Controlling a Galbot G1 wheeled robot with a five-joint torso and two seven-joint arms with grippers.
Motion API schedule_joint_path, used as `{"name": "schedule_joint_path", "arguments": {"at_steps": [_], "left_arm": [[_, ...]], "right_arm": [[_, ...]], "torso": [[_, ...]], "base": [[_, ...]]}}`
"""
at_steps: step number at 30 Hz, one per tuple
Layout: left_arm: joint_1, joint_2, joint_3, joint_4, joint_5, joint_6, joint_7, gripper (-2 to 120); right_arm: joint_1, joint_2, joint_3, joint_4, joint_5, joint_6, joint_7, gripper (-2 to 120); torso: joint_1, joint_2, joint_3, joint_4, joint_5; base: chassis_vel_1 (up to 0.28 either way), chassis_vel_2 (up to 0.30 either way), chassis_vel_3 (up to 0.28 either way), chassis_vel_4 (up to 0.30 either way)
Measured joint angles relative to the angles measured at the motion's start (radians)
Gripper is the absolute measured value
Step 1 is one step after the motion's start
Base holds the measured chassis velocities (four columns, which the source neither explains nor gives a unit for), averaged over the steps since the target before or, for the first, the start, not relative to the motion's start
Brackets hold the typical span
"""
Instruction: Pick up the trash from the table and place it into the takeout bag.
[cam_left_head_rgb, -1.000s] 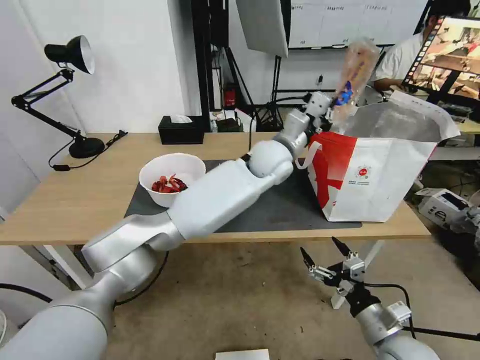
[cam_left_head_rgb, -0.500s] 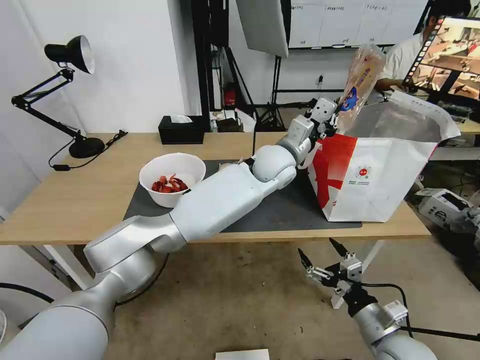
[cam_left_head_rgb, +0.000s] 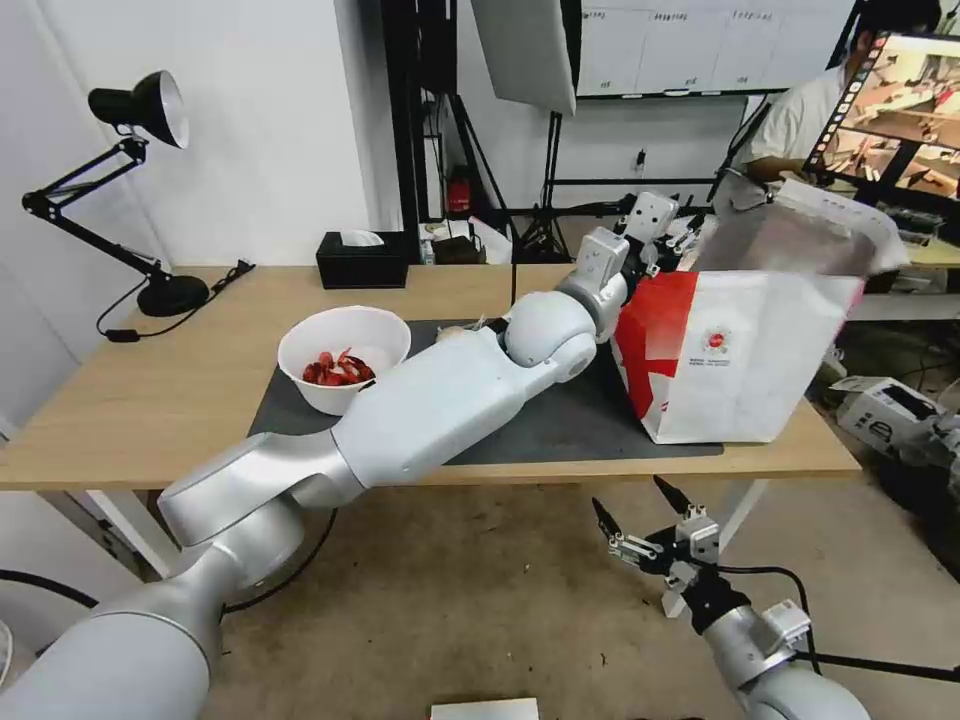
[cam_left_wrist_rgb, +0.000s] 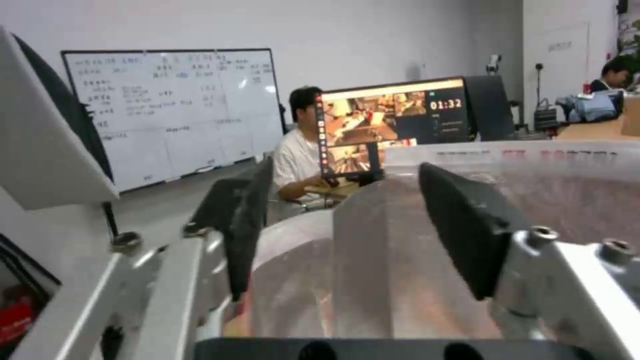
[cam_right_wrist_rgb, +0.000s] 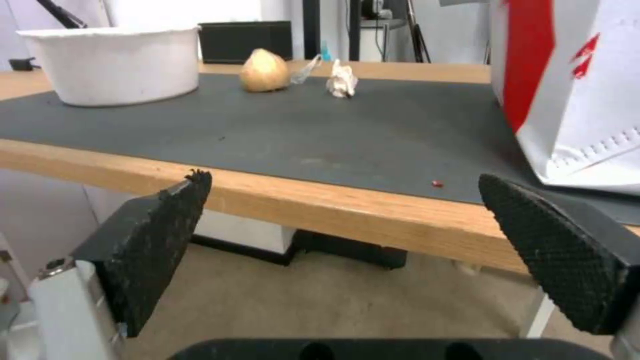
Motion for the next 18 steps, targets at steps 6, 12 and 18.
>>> {"name": "schedule_joint_path", "arguments": {"at_steps": [6, 12, 18], "left_arm": [[0.049, 0.089, -0.031, -0.075, -0.018, -0.003, -0.014, 89], [0.150, 0.189, -0.092, -0.170, -0.013, -0.003, -0.065, 99], [0.355, 0.375, -0.239, -0.333, 0.038, -0.001, -0.059, 100]], "right_arm": [[0.009, -0.006, -0.009, 0.002, 0.003, -0.001, 0.002, 100], [0.014, -0.022, -0.016, 0.021, 0.008, -0.014, 0.010, 100], [0.034, -0.036, -0.028, 0.041, 0.022, -0.018, 0.026, 100]], "torso": [[0.000, 0.000, 0.000, 0.0001, -0.0001], [0.000, 0.000, 0.000, 0.0000, -0.0003], [0.000, 0.000, 0.000, 0.0004, -0.0006]], "base": [[0.000, 0.000, 0.000, 0.000], [0.000, 0.000, 0.000, 0.000], [0.000, 0.000, 0.000, 0.000]]}}
